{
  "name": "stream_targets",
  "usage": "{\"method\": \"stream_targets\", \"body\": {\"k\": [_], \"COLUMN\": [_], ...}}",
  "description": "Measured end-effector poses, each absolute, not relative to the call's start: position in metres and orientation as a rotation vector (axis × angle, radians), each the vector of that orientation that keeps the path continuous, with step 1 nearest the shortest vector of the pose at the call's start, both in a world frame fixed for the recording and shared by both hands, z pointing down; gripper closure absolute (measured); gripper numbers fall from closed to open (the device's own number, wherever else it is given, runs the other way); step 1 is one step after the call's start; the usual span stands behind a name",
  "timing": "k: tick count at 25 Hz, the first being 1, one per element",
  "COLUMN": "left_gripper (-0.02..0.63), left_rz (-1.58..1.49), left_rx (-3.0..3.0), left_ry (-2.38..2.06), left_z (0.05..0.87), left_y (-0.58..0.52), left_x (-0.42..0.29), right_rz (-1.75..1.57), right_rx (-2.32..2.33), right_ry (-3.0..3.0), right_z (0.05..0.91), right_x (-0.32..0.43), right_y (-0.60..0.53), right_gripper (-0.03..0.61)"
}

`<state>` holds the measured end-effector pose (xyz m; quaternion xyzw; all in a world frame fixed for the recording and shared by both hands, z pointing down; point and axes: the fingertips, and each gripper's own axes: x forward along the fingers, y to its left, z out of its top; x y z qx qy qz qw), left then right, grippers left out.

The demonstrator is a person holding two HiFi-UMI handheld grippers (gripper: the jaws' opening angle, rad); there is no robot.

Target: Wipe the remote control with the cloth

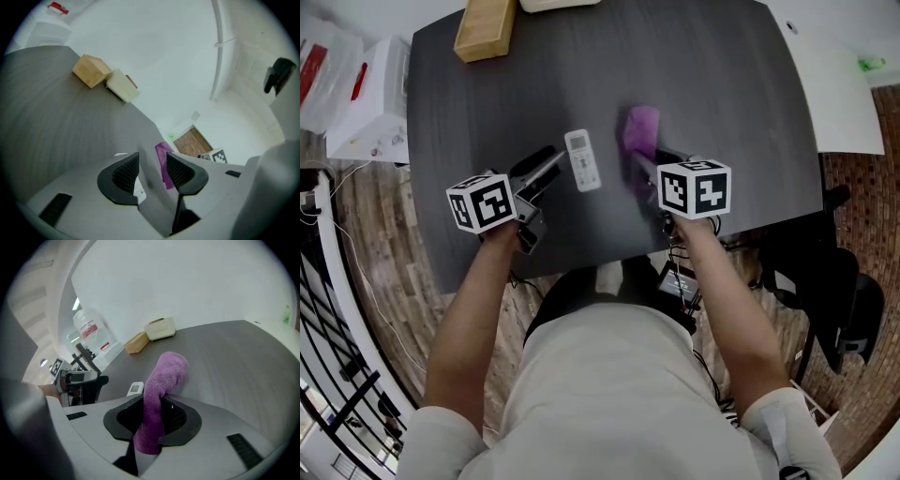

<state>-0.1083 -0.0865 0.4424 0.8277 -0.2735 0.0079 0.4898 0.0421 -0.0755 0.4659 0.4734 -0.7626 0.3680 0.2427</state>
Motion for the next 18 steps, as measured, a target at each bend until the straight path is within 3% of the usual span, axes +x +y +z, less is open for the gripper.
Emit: {"method": "stream_targets", "body": {"k": [18], "left_gripper": [0.466], "left_rz": [-0.366], "left_rx": [2.089], "left_ry": [-0.52], "left_z": [0.295], "left_y": [0.076], "left_x": [-0.099], "right_rz": [1.132], "right_rx": [1.427], "right_ry": [-2.493], "right_z": [0.318], "right_x": [0.118], "right_y": [0.043], "right_gripper": [0.492]}}
